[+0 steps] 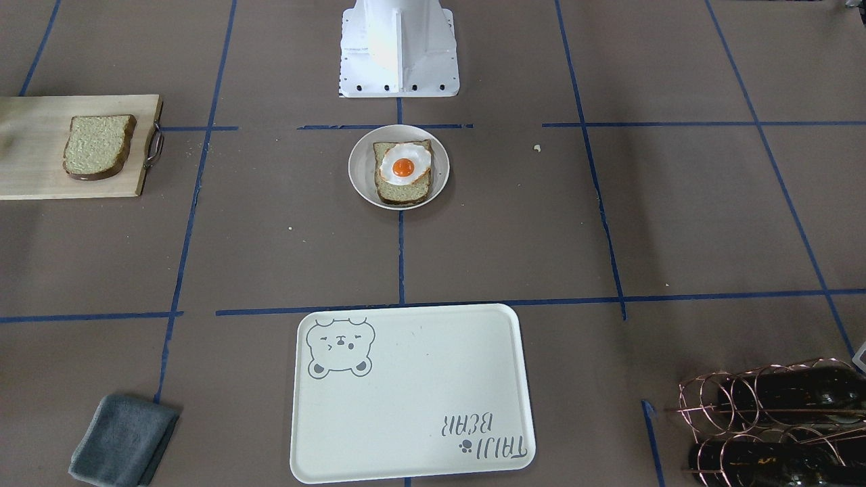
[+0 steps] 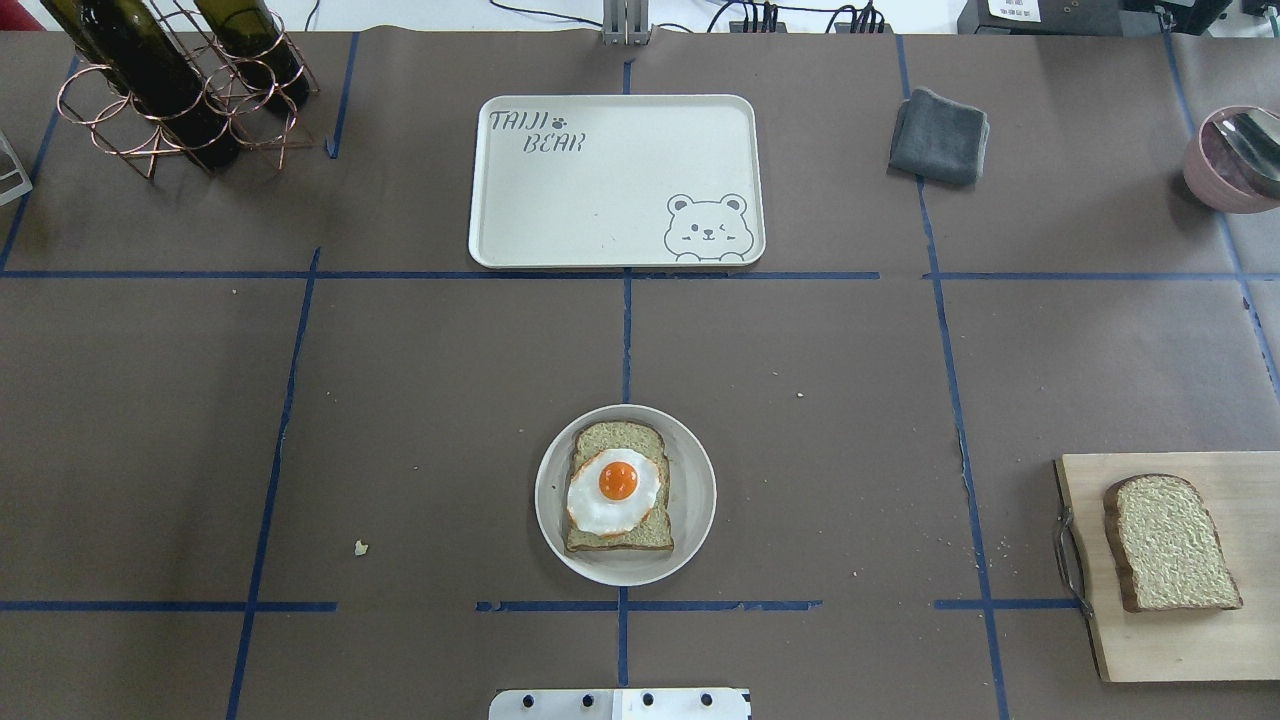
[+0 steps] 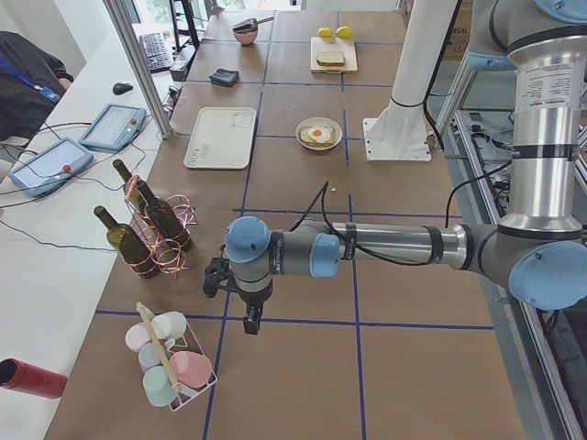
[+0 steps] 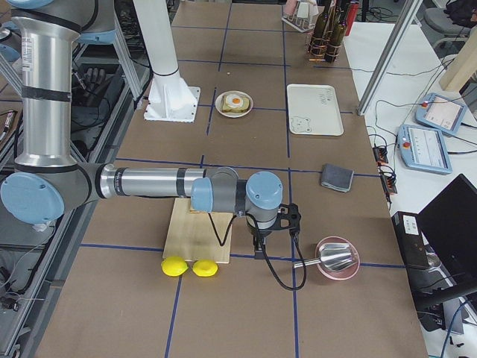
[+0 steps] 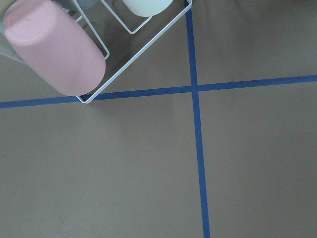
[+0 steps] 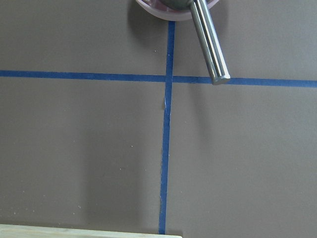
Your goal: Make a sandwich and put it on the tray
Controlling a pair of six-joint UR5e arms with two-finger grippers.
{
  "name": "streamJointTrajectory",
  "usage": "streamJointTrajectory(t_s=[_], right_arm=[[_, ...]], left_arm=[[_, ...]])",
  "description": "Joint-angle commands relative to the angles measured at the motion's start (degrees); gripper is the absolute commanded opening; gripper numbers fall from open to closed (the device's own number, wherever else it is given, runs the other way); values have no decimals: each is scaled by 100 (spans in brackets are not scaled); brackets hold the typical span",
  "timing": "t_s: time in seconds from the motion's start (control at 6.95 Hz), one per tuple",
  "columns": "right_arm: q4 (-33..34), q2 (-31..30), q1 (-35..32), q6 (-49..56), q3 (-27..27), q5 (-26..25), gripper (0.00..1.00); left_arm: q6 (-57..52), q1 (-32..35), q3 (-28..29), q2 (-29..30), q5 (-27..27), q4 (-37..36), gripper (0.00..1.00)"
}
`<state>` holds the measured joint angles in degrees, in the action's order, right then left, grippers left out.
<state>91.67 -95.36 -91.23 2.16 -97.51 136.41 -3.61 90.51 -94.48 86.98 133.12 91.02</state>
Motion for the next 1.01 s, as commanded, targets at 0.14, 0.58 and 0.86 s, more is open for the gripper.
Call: streamJointTrajectory(t_s=[0.14, 0.58, 0.86], right_arm=[[0, 26, 0, -5, -5, 26, 100], [9, 174, 87, -22, -338, 35, 100], [61, 797, 316, -57, -321, 69, 100]], left_arm=[[1, -7, -62, 12, 4, 12, 100], [79, -33, -88, 152, 39, 293, 100], [428, -85, -106, 459, 48, 302, 100]])
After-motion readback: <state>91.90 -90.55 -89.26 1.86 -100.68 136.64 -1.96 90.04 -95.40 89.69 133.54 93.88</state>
